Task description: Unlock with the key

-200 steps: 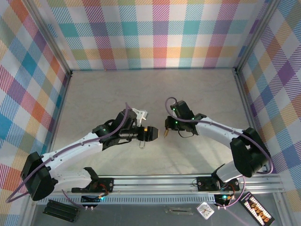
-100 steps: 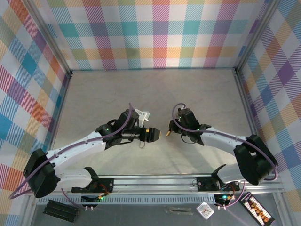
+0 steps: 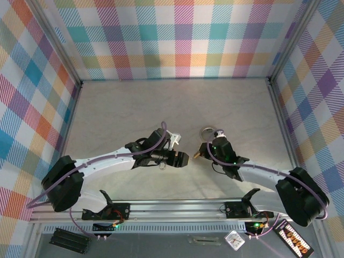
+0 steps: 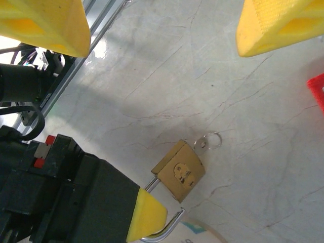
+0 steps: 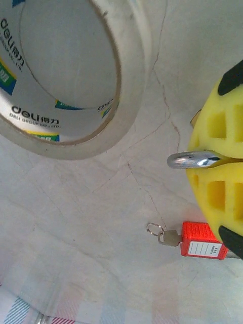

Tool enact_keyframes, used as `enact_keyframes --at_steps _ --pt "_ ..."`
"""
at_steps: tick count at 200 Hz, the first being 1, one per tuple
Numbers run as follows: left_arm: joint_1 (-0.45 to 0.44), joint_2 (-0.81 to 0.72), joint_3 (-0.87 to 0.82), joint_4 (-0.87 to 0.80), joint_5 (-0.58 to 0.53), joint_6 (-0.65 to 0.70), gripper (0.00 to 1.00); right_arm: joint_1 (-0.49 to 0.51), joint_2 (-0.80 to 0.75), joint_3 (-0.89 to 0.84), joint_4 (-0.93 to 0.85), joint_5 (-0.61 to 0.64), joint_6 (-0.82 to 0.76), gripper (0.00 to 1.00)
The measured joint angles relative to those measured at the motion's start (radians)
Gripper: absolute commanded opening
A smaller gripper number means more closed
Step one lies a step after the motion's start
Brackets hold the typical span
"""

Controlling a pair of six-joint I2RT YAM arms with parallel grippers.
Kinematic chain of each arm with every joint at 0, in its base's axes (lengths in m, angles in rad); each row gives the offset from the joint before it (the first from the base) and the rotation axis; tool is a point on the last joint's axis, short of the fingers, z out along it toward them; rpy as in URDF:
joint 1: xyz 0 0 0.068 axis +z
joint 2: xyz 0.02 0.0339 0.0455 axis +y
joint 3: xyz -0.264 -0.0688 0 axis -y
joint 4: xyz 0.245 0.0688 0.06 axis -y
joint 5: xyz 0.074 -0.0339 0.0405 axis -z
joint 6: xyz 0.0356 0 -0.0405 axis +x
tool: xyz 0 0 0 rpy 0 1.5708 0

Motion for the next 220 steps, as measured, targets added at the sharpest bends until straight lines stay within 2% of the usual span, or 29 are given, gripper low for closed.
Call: enact_keyframes --at_steps 55,93,140,220 --pt "-0.035 0.058 0.011 0.014 -0.026 -0.008 0.73 0.055 -0.108 -0.119 0.053 0.079 0.053 0.03" --pt "-0.053 0.123 0.050 0.014 -0.055 -0.030 0.71 0.095 -0.169 -0.167 0.045 0.138 0.106 0.11" --pt "-0.093 0.198 0.108 0.014 -0.082 -0.047 0.71 0.118 -0.243 -0.186 -0.054 0.199 0.181 0.26" --pt "-0.121 0.208 0.130 -0.009 -0.099 -0.084 0.71 0.119 -0.380 -0.188 -0.268 0.203 0.256 0.40"
